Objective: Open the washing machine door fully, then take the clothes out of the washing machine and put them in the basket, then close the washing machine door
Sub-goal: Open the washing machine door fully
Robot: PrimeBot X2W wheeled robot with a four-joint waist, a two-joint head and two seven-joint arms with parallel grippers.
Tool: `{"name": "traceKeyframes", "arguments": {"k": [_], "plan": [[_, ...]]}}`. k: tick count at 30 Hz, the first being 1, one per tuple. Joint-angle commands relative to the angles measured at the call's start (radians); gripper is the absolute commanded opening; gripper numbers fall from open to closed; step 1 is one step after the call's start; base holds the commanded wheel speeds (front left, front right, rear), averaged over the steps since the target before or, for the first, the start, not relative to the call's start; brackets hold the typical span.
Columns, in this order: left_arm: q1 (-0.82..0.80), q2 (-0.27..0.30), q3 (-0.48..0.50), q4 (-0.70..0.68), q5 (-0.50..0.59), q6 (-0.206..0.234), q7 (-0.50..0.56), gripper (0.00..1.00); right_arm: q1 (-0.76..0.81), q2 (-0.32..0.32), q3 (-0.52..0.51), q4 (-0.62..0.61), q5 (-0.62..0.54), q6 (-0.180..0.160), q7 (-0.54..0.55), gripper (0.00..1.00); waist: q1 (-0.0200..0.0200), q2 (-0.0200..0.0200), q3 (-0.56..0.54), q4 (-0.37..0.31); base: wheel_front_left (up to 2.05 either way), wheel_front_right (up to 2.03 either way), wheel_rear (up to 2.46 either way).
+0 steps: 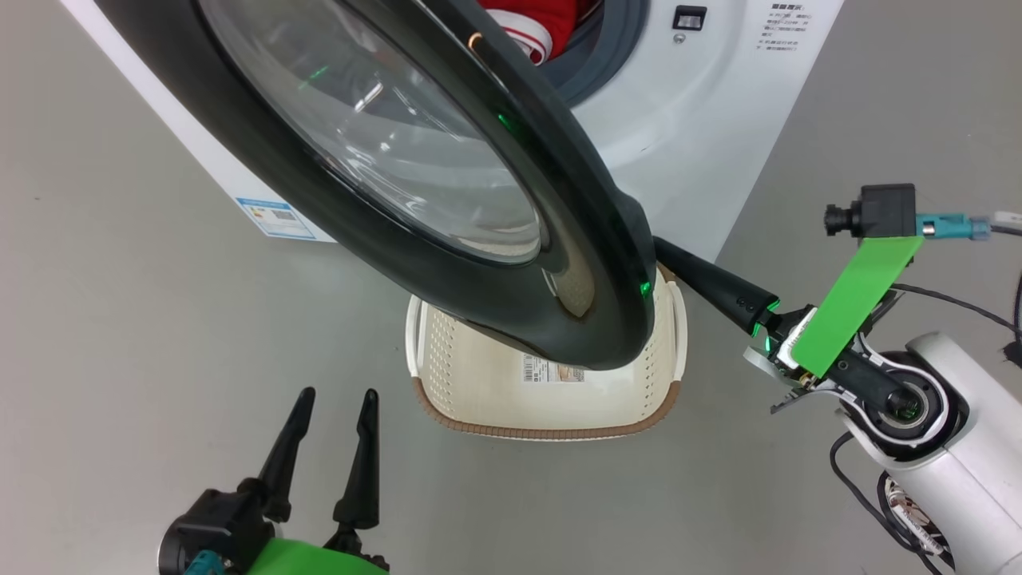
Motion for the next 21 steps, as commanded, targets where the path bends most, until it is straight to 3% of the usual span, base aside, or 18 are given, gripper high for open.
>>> {"name": "traceKeyframes", "arguments": {"k": [1,21], "plan": [[-0.027,0.008,0.029,-0.022,-0.004,0.006,-0.012,1.0,-0.011,0.007,-0.009,-0.02,0.0,0.007,0.019,0.0,0.0,0.0,0.0,0.003,0.0,0.0,0.0],[0.007,0.008,0.022,-0.013,-0.008,0.01,-0.012,1.0,0.089,0.145,-0.103,-0.002,-0.08,0.007,0.228,0.0,0.0,0.0,-0.065,0.053,0.0,0.0,0.0]]}}
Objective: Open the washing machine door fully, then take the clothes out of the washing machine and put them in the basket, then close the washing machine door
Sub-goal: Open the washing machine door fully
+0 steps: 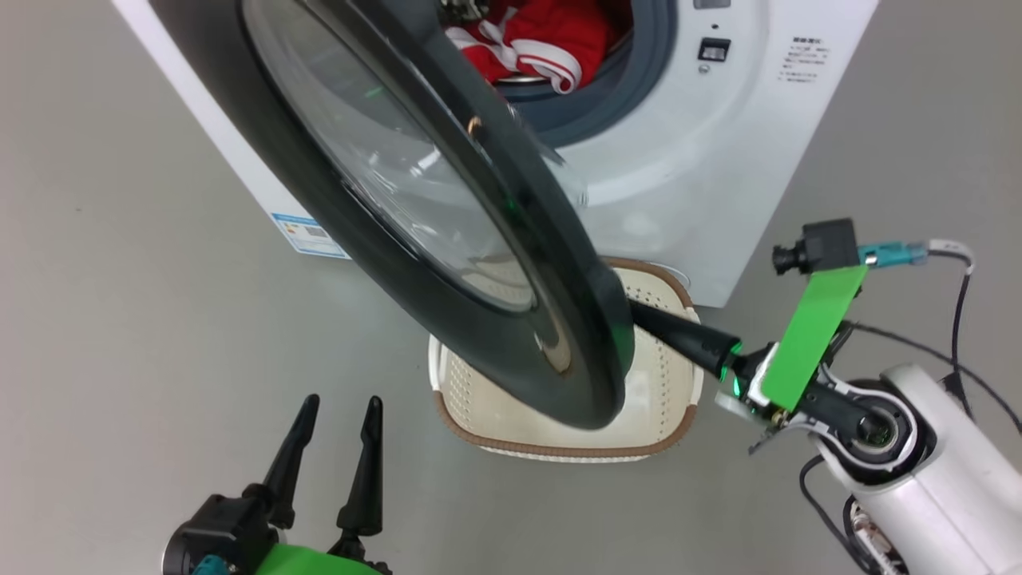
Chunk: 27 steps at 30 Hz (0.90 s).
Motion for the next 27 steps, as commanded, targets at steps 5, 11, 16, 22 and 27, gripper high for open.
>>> {"name": "traceKeyframes", "arguments": {"k": [5,11,16,22,27], "plan": [[0.016,0.008,0.027,-0.019,-0.01,0.011,-0.012,1.0,0.032,0.041,0.002,-0.03,-0.029,0.008,0.026,0.0,0.0,0.0,-0.029,0.038,0.0,0.0,0.0],[0.037,0.008,0.026,-0.022,-0.013,0.015,-0.012,1.0,0.055,0.067,0.005,-0.024,-0.047,0.008,0.046,0.0,0.0,0.0,-0.053,0.079,0.0,0.0,0.0],[0.054,0.008,0.029,-0.022,-0.012,0.017,-0.012,1.0,0.068,0.083,0.007,-0.021,-0.054,0.008,0.058,0.0,0.0,0.0,-0.07,0.108,0.0,0.0,0.0],[0.072,0.008,0.031,-0.022,-0.01,0.017,-0.012,1.0,0.084,0.106,0.01,-0.019,-0.061,0.008,0.073,0.0,0.0,0.0,-0.092,0.151,0.0,0.0,0.0],[0.083,0.008,0.035,-0.024,-0.009,0.018,-0.012,1.0,0.092,0.125,0.018,-0.018,-0.069,0.008,0.081,0.0,0.0,0.0,-0.106,0.183,0.0,0.0,0.0]]}}
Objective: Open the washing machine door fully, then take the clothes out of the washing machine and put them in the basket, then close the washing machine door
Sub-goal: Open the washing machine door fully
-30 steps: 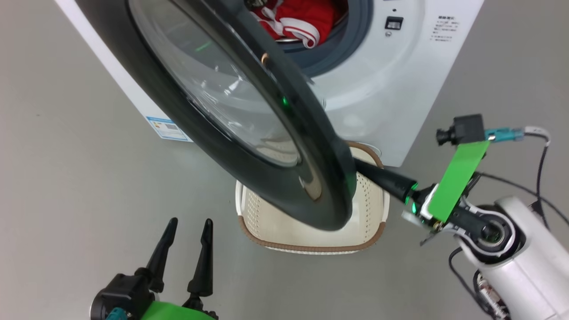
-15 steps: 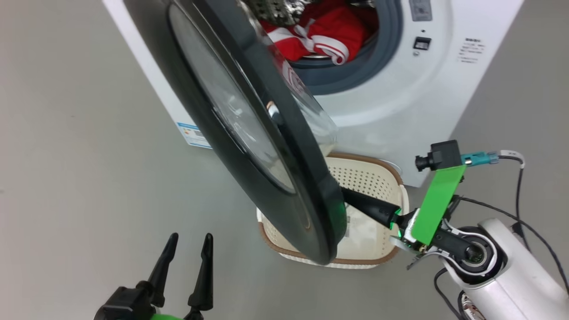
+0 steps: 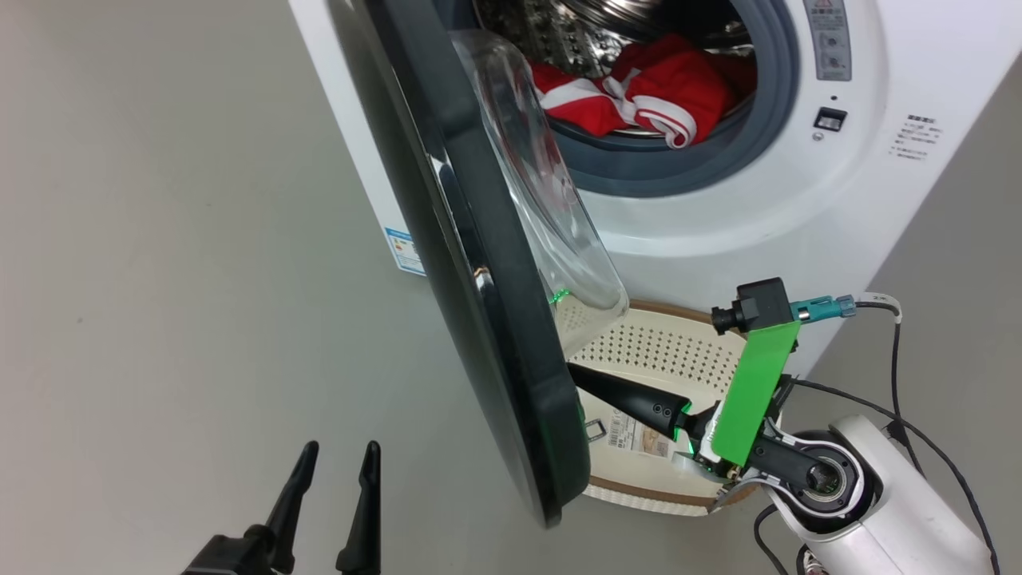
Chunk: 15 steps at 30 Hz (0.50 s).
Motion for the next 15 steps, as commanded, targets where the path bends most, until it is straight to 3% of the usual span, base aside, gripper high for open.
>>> {"name": "traceKeyframes", "arguments": {"k": [1,15], "plan": [[0.002,0.008,0.034,-0.024,-0.002,0.008,-0.012,1.0,0.004,0.028,0.023,-0.029,-0.011,0.008,0.004,0.0,0.0,0.0,-0.016,0.023,0.0,0.0,0.0],[0.023,0.008,0.047,-0.03,0.003,0.009,-0.012,1.0,0.011,0.077,0.053,-0.029,-0.021,0.008,0.016,0.0,0.0,0.0,-0.041,0.065,0.0,0.0,0.0]]}}
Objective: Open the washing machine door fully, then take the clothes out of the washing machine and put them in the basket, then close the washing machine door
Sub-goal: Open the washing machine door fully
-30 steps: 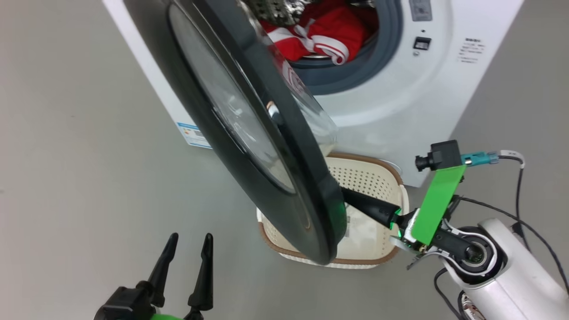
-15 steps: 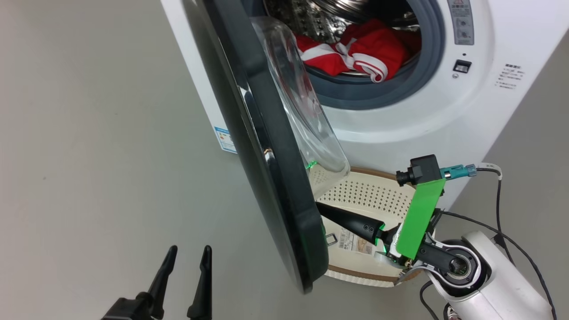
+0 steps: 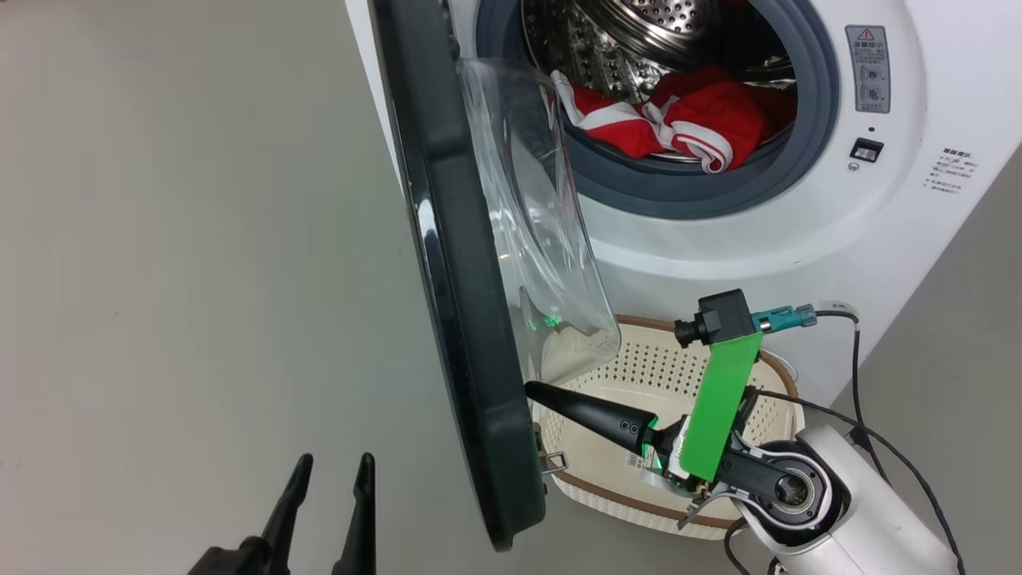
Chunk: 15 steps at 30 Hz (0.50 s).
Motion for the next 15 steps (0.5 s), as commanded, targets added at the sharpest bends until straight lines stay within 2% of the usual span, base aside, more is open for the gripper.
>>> {"name": "traceKeyframes", "arguments": {"k": [1,15], "plan": [[-0.001,0.008,0.037,-0.028,0.003,0.003,-0.012,1.0,0.01,0.026,0.024,-0.03,-0.012,0.008,0.003,0.0,0.0,-0.0001,-0.003,0.003,0.0,0.0,0.0],[0.0,0.008,0.046,-0.033,0.003,0.004,-0.012,1.0,0.007,0.041,0.034,-0.027,-0.021,0.008,-0.005,0.0,0.0,-0.0001,-0.002,0.007,0.0,0.0,0.0]]}}
